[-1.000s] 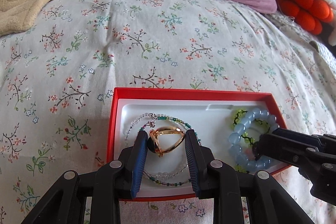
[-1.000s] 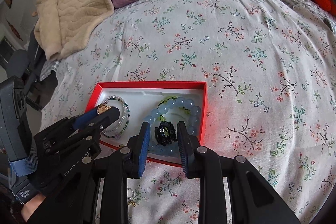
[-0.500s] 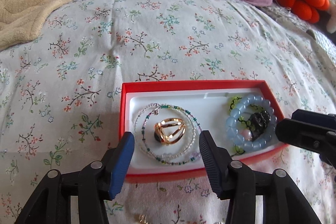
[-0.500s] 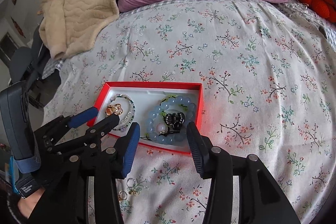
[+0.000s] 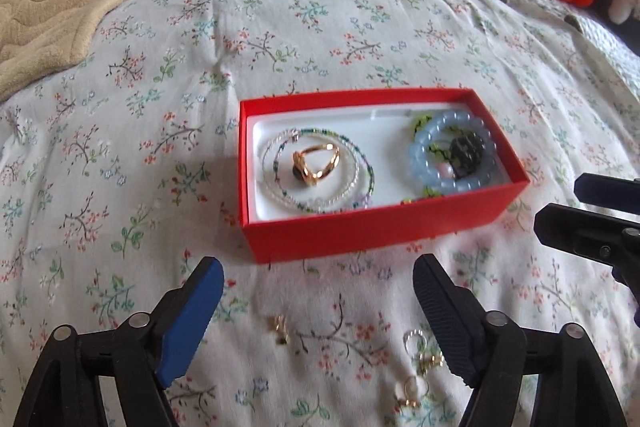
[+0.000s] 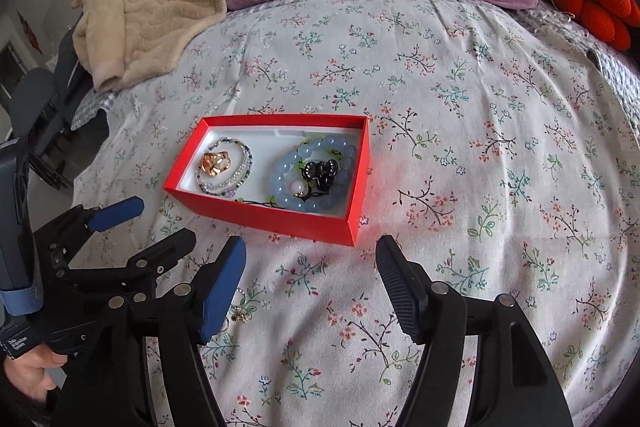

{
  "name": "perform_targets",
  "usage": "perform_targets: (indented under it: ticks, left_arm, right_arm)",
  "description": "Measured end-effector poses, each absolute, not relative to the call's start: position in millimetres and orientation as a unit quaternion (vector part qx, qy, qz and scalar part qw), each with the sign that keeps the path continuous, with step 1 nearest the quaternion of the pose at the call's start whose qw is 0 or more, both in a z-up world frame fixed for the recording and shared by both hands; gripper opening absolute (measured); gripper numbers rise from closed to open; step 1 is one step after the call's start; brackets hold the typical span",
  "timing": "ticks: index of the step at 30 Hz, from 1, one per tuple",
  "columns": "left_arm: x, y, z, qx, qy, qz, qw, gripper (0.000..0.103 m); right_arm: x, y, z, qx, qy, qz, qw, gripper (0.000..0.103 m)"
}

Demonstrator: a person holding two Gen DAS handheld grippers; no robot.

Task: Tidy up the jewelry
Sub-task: 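Withdraw both tools from the box toward the gold earrings on the sheet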

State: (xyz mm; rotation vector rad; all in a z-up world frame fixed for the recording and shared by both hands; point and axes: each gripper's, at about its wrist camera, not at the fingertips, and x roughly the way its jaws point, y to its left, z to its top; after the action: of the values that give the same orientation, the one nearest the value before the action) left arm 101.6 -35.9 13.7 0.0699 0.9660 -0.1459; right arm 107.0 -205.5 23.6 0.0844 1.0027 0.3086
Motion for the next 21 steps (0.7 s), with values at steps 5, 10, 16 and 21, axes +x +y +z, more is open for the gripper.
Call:
perform_targets:
  ticks: [5, 10, 16, 21]
  left_arm:
    - [87.7, -34.3, 10.5, 0.049, 0.474, -0.066, 0.877, 0.089]
    - [75.7, -30.4, 2.5, 0.052, 0.489, -0.071, 0.868, 0.09]
    - [63.7, -29.0, -10.2, 0.062, 0.505, -0.093, 0.856, 0.09]
    - [54.3, -34.6, -20.1, 0.074, 0.515, -0.124, 0.845, 0.09]
  right_arm:
    - [96.0, -210.4, 13.9, 0.038, 0.499, 0.127, 0.856, 0.072]
    - [87.9, -217.4, 4.8, 0.025, 0.512, 0.11, 0.852, 0.073]
    - [79.2, -225.9, -4.1, 0.011, 0.521, 0.101, 0.847, 0.074]
    - [71.9, -230.2, -14.6, -0.009, 0.529, 0.091, 0.843, 0.074]
